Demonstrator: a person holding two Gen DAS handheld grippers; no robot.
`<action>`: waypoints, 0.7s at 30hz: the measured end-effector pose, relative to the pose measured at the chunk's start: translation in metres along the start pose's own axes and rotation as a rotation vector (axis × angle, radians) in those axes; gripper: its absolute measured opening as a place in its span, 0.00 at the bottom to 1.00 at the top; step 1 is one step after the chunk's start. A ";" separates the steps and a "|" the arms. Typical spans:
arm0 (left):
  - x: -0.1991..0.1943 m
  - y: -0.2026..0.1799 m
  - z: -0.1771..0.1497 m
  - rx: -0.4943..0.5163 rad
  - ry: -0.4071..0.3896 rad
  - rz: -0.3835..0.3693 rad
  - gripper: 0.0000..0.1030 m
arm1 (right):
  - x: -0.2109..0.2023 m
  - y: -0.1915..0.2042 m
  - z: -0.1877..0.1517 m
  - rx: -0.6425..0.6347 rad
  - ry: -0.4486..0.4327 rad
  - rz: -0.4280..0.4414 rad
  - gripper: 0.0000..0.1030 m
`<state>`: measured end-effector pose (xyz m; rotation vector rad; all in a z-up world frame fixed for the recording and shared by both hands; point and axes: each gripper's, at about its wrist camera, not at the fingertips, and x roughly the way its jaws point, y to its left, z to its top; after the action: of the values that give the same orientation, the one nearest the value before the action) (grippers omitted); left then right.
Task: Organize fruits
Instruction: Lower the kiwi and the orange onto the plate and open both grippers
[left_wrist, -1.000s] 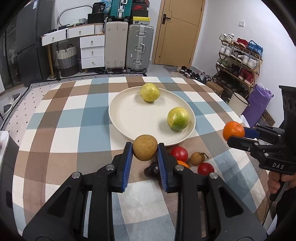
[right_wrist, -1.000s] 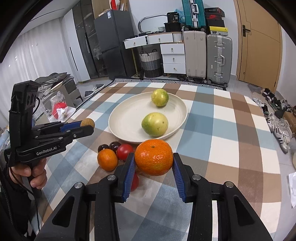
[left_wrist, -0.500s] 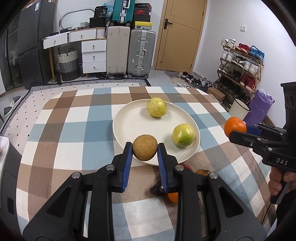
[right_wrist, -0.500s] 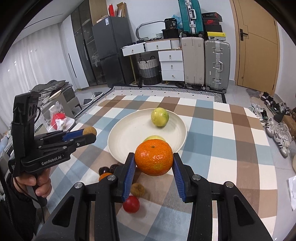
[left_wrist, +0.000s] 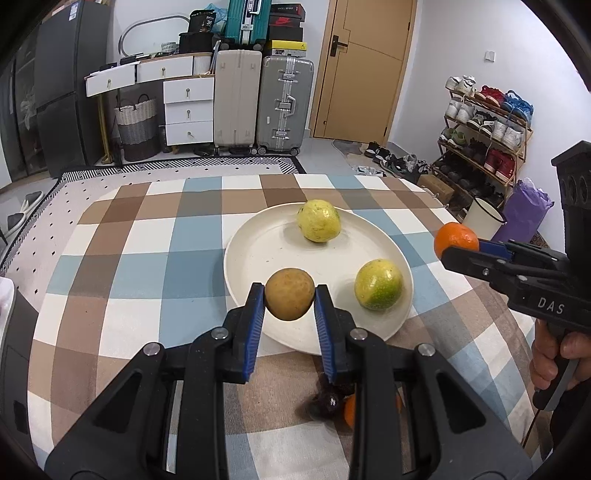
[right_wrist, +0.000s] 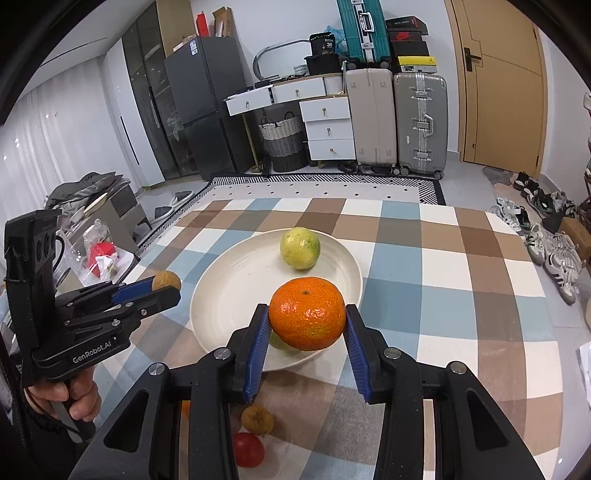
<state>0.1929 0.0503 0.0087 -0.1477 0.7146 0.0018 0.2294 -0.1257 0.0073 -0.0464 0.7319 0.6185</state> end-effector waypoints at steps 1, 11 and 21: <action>0.003 0.000 0.001 -0.001 0.002 0.001 0.24 | 0.004 -0.001 0.001 0.000 0.003 -0.004 0.39; 0.032 -0.001 0.001 0.004 0.037 0.015 0.24 | 0.036 -0.011 0.004 0.033 0.031 -0.018 0.39; 0.059 -0.002 -0.001 0.012 0.076 0.031 0.24 | 0.065 -0.032 0.008 0.119 0.052 -0.054 0.39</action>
<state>0.2371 0.0450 -0.0301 -0.1252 0.7926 0.0217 0.2889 -0.1165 -0.0331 0.0278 0.8144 0.5228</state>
